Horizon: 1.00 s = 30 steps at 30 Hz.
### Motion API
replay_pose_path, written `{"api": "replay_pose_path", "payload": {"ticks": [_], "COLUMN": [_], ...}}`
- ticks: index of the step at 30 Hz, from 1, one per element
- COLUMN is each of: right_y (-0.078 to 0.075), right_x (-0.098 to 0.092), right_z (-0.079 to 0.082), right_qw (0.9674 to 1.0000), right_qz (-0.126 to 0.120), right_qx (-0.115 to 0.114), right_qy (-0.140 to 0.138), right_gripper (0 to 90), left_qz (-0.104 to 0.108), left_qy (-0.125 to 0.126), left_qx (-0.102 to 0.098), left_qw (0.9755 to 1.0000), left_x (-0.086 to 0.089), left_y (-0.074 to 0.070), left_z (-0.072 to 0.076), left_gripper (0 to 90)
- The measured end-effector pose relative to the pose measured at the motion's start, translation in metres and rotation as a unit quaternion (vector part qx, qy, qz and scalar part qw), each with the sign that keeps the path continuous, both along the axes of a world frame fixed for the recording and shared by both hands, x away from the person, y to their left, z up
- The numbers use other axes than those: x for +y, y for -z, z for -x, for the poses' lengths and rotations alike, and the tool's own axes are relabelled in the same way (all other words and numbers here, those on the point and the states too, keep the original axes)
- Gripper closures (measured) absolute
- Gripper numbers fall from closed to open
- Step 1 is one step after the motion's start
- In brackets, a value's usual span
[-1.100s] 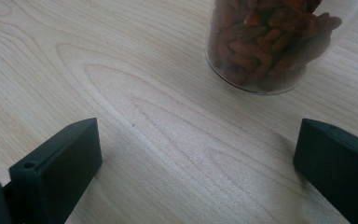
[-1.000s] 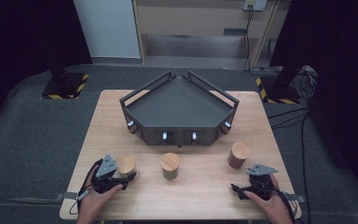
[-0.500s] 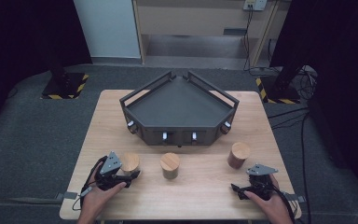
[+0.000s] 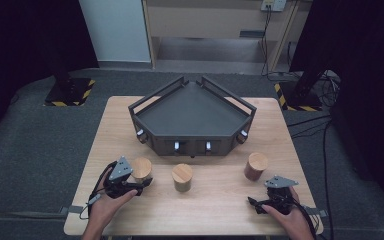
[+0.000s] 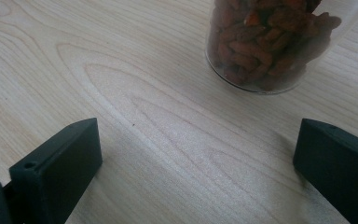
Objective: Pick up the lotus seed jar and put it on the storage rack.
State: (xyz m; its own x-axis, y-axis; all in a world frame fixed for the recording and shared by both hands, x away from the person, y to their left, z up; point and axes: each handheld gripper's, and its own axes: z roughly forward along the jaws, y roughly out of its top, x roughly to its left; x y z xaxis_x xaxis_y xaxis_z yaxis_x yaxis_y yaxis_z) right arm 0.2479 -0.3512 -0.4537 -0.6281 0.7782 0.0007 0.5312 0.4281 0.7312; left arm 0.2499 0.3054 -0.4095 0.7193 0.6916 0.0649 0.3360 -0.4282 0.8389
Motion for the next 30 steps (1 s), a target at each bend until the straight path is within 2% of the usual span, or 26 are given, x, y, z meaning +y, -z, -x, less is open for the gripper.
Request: {"api": "replay_pose_path", "payload": {"ticks": [10, 20, 30], "right_y": [0.000, 0.000, 0.000], "right_x": [0.000, 0.000, 0.000], "right_z": [0.000, 0.000, 0.000], "right_qw": [1.0000, 1.0000, 1.0000], "right_qz": [0.000, 0.000, 0.000], "right_qx": [0.000, 0.000, 0.000], "right_qy": [0.000, 0.000, 0.000], "right_gripper": [1.4, 1.4, 1.4], "left_qz": [-0.011, -0.014, -0.015], "left_qy": [0.008, 0.017, 0.019], "left_qx": [-0.004, -0.013, -0.018], "left_qw": [0.9999, 0.9997, 0.9996], "left_x": [-0.005, -0.011, -0.017], "left_y": [-0.018, -0.042, -0.059], "left_z": [-0.006, -0.015, -0.020], "left_gripper": [24.4, 24.4, 24.4]}}
